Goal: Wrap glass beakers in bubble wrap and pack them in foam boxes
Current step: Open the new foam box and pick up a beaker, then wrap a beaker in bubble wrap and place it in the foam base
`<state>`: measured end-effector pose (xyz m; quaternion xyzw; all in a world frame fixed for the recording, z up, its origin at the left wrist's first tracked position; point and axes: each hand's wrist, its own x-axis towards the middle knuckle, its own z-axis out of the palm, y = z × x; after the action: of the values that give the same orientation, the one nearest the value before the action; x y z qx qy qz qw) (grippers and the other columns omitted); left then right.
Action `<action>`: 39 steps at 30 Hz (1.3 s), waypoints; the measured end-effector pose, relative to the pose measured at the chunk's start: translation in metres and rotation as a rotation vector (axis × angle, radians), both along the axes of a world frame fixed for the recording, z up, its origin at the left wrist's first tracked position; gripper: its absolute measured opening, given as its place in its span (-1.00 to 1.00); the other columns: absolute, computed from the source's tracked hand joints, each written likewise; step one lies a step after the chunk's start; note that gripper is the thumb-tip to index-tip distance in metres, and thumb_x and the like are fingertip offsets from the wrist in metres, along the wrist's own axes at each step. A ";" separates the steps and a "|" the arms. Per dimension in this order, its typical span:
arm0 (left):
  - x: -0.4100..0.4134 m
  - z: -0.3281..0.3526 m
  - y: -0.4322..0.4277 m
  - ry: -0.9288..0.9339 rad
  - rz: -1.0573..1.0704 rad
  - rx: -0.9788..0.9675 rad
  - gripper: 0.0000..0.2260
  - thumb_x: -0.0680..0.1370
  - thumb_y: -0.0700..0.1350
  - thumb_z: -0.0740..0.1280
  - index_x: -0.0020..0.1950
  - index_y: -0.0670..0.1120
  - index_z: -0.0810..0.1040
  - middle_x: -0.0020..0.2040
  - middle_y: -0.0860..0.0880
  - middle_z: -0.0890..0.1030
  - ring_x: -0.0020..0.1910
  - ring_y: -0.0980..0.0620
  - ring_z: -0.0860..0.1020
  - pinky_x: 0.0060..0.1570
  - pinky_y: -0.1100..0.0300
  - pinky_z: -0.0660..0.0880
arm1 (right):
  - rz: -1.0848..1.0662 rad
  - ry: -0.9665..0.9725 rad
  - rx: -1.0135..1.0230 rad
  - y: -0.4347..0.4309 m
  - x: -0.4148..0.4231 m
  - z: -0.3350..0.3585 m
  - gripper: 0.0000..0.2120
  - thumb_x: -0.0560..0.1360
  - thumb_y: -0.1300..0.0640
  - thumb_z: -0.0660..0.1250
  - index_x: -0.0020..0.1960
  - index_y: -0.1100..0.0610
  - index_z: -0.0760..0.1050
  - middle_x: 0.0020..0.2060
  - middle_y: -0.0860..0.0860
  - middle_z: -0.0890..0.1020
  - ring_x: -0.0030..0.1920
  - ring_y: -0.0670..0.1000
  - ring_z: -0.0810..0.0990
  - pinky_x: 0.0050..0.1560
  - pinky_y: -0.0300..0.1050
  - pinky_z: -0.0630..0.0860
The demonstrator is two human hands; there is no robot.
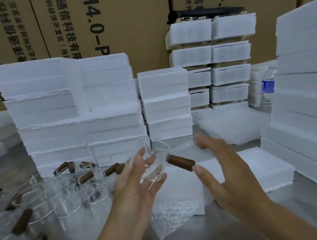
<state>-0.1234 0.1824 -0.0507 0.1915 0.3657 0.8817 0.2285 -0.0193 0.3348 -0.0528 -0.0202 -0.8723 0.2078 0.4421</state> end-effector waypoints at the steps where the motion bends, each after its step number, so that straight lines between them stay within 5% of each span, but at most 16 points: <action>1: 0.003 0.000 0.004 0.023 0.015 -0.031 -0.45 0.17 0.10 0.57 0.10 -0.04 0.65 -0.04 -0.07 0.68 -0.03 -0.10 0.66 -0.22 0.16 0.60 | -0.024 -0.009 0.067 0.000 -0.001 0.000 -0.62 0.51 -0.20 0.09 0.32 -0.27 0.30 0.14 -0.35 0.48 0.15 -0.27 0.42 0.14 -0.40 0.27; 3: 0.010 0.001 0.014 0.089 0.012 -0.082 -0.46 0.15 0.13 0.57 0.08 -0.01 0.66 -0.06 -0.04 0.69 -0.06 -0.08 0.67 -0.21 0.17 0.60 | -0.041 -0.001 0.150 0.002 -0.003 0.000 -0.69 0.54 -0.08 0.14 0.17 -0.02 0.54 -0.04 -0.16 0.62 -0.03 -0.17 0.49 -0.03 -0.38 0.33; 6: 0.018 0.004 0.027 0.212 0.021 -0.179 -0.29 -0.05 0.26 0.61 0.06 0.08 0.66 -0.03 0.03 0.68 -0.05 -0.02 0.67 -0.15 0.19 0.59 | -0.059 -0.072 0.084 0.007 -0.003 0.000 -0.73 0.61 0.00 0.13 0.08 0.05 0.57 -0.14 -0.20 0.59 -0.15 -0.13 0.49 -0.12 -0.49 0.31; 9: 0.020 0.008 0.036 0.361 0.083 -0.368 -0.20 0.06 0.32 0.55 0.24 0.10 0.50 0.12 0.16 0.62 0.04 0.17 0.62 -0.07 0.29 0.57 | -0.107 -0.171 0.013 0.023 -0.004 -0.005 -0.71 0.58 -0.07 0.07 0.11 0.00 0.50 -0.18 -0.30 0.44 -0.20 -0.18 0.39 -0.18 -0.47 0.29; 12: 0.022 0.007 0.049 0.618 0.150 -0.665 -0.22 0.23 0.25 0.50 0.34 0.21 0.20 0.18 0.33 0.45 0.05 0.40 0.50 -0.11 0.49 0.46 | -0.260 -0.117 -0.038 0.040 -0.006 -0.005 -0.79 0.59 0.03 0.12 0.10 0.03 0.49 -0.17 -0.21 0.51 -0.22 -0.12 0.40 -0.26 -0.29 0.27; 15: 0.025 -0.006 0.061 0.883 0.269 -0.969 -0.50 0.44 0.16 0.40 0.32 0.22 0.28 0.15 0.28 0.40 0.08 0.27 0.43 0.01 0.42 0.36 | -0.346 -0.044 -0.212 0.055 -0.007 -0.007 -0.77 0.60 0.06 0.12 0.14 0.08 0.50 -0.05 -0.05 0.60 -0.17 -0.07 0.46 -0.17 -0.20 0.35; 17: 0.026 -0.009 0.067 1.005 0.374 -1.095 -0.74 0.52 0.17 0.27 0.19 0.18 0.41 0.00 0.24 0.42 0.01 0.24 0.43 -0.10 0.41 0.31 | -0.353 0.036 -0.324 0.060 -0.007 -0.006 -0.76 0.60 0.10 0.16 0.15 0.13 0.53 0.02 0.02 0.55 -0.12 -0.09 0.44 -0.12 -0.38 0.33; 20: 0.025 -0.004 0.078 1.035 0.403 -1.220 -0.74 0.55 0.22 0.17 0.10 0.11 0.46 -0.17 0.16 0.42 -0.12 0.18 0.41 -0.26 0.31 0.26 | -0.381 0.115 -0.491 0.065 -0.007 -0.004 -0.78 0.58 0.11 0.22 0.14 0.13 0.57 0.01 0.04 0.42 -0.16 -0.22 0.43 -0.16 -0.66 0.23; 24: 0.019 0.001 0.087 1.028 0.328 -1.386 -0.73 0.52 0.26 0.19 -0.02 0.07 0.40 -0.16 0.15 0.41 -0.15 0.10 0.45 -0.25 0.21 0.29 | -0.376 0.104 -0.570 0.068 -0.005 -0.004 -0.80 0.57 0.10 0.25 0.10 0.09 0.60 -0.11 0.06 0.43 -0.20 -0.20 0.42 -0.23 -0.52 0.22; 29: 0.015 0.005 0.089 0.984 0.353 -1.381 -0.86 0.55 0.08 0.25 -0.16 0.06 0.43 -0.25 0.13 0.48 -0.16 0.07 0.54 -0.26 0.20 0.36 | -0.327 0.128 -0.557 0.065 -0.005 -0.001 -0.83 0.55 0.11 0.27 0.08 0.05 0.61 -0.16 -0.01 0.43 -0.17 -0.18 0.45 -0.18 -0.57 0.26; 34: 0.013 0.006 0.074 0.926 0.490 -1.109 -0.81 0.53 0.04 0.29 -0.28 0.08 0.48 -0.45 0.12 0.45 -0.41 0.17 0.44 -0.37 0.29 0.35 | -0.161 0.118 -0.620 0.059 -0.003 0.008 -0.87 0.56 0.08 0.25 -0.04 -0.09 0.55 -0.14 -0.10 0.47 -0.15 -0.36 0.46 -0.21 -0.63 0.27; 39: 0.015 0.002 0.053 0.891 0.567 -0.846 -0.81 0.53 -0.10 0.33 -0.28 0.08 0.55 -0.34 0.15 0.57 -0.26 0.24 0.49 -0.26 0.50 0.34 | -0.002 -0.012 -0.624 0.053 0.000 0.012 -0.80 0.58 0.07 0.20 -0.12 -0.16 0.53 -0.15 -0.09 0.51 -0.20 -0.38 0.45 -0.19 -0.60 0.29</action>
<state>-0.1086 0.2349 -0.0488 0.3274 0.7747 0.5253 -0.1290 -0.0192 0.3880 -0.0411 -0.1570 -0.7690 0.4648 0.4099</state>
